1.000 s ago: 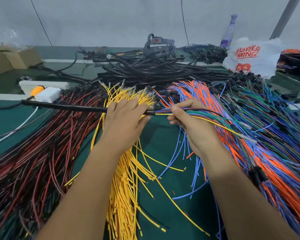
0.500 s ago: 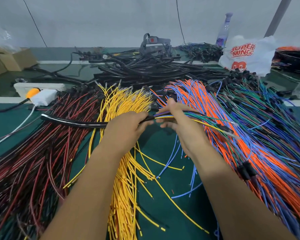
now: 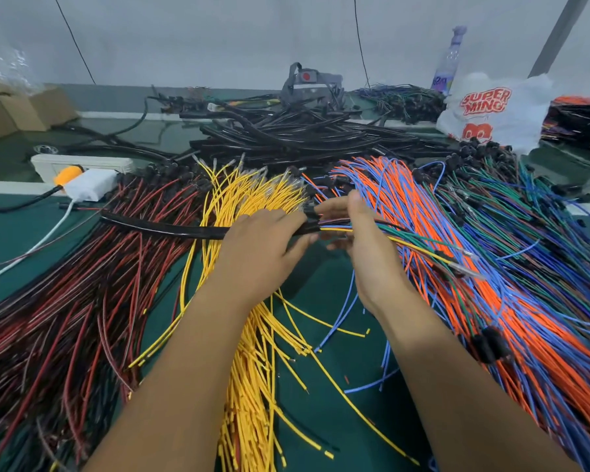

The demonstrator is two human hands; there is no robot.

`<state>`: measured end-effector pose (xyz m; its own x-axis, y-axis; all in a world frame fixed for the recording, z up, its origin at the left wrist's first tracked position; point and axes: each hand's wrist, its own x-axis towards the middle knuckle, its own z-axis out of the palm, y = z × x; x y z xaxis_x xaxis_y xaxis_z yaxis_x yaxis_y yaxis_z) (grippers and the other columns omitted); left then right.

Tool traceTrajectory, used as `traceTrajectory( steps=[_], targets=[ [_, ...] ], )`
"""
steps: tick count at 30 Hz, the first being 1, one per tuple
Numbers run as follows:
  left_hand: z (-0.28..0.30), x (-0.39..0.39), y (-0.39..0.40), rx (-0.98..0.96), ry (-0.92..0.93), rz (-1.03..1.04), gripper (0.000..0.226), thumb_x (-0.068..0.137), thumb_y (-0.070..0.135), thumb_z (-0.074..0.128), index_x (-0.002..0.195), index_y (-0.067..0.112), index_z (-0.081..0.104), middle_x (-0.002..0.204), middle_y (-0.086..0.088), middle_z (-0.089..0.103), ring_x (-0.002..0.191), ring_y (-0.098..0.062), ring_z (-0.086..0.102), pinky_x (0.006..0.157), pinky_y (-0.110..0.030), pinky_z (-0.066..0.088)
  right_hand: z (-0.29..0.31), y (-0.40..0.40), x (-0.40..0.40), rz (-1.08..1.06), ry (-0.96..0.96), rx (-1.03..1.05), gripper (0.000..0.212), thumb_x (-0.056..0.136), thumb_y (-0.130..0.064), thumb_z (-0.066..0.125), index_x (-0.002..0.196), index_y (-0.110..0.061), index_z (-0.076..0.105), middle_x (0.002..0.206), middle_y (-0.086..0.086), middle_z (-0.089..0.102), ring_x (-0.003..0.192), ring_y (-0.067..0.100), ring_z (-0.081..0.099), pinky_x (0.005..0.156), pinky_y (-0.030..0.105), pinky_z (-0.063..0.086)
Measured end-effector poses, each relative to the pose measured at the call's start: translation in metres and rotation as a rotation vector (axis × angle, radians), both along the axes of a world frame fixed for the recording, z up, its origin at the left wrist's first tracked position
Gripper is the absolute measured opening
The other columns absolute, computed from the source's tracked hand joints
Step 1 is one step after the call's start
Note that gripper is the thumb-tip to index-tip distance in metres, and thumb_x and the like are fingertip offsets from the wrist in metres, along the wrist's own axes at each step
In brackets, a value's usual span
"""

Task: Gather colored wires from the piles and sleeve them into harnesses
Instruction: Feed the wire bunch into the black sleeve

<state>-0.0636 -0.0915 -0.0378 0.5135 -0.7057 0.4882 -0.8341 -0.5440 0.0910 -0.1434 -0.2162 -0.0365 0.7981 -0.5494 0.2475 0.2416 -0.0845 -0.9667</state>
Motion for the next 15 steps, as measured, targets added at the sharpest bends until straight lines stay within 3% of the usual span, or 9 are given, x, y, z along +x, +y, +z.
traceTrajectory(
  steps=[3, 7, 12, 15],
  targets=[
    [0.0008, 0.0031, 0.0019, -0.014, -0.032, 0.05, 0.039, 0.092, 0.05, 0.03, 0.103, 0.025, 0.057, 0.085, 0.005, 0.053, 0.091, -0.025, 0.051, 0.071, -0.035, 0.027, -0.0003, -0.0004, -0.0013, 0.001, 0.0, 0.06, 0.04, 0.101, -0.026, 0.045, 0.066, -0.021, 0.066, 0.062, -0.003, 0.061, 0.053, 0.011, 0.054, 0.05, 0.021, 0.04],
    [-0.0012, 0.0054, 0.0052, -0.066, -0.08, 0.095, 0.026, 0.093, 0.043, 0.043, 0.102, 0.025, 0.06, 0.084, 0.002, 0.049, 0.088, -0.026, 0.049, 0.072, -0.036, 0.03, 0.0007, 0.0005, -0.0029, 0.051, -0.015, 0.028, 0.033, 0.096, -0.014, 0.051, 0.066, -0.021, 0.059, 0.058, -0.003, 0.058, 0.051, 0.011, 0.054, 0.05, 0.02, 0.042],
    [-0.0016, 0.0021, 0.003, -0.069, -0.093, 0.081, 0.022, 0.091, 0.043, 0.053, 0.099, 0.024, 0.06, 0.084, 0.002, 0.048, 0.089, -0.027, 0.049, 0.075, -0.038, 0.031, -0.0004, 0.0002, -0.0018, 0.019, 0.022, -0.046, 0.037, 0.099, -0.021, 0.05, 0.062, -0.023, 0.053, 0.053, -0.011, 0.053, 0.053, 0.006, 0.051, 0.049, 0.018, 0.041],
    [-0.0016, -0.0008, 0.002, -0.04, -0.105, 0.05, 0.029, 0.091, 0.048, 0.045, 0.098, 0.024, 0.059, 0.082, 0.007, 0.039, 0.088, -0.025, 0.047, 0.074, -0.036, 0.027, -0.0026, -0.0014, -0.0022, 0.022, 0.046, -0.086, 0.038, 0.098, -0.027, 0.05, 0.061, -0.024, 0.05, 0.052, -0.011, 0.05, 0.051, 0.004, 0.047, 0.049, 0.018, 0.039]
  ],
)
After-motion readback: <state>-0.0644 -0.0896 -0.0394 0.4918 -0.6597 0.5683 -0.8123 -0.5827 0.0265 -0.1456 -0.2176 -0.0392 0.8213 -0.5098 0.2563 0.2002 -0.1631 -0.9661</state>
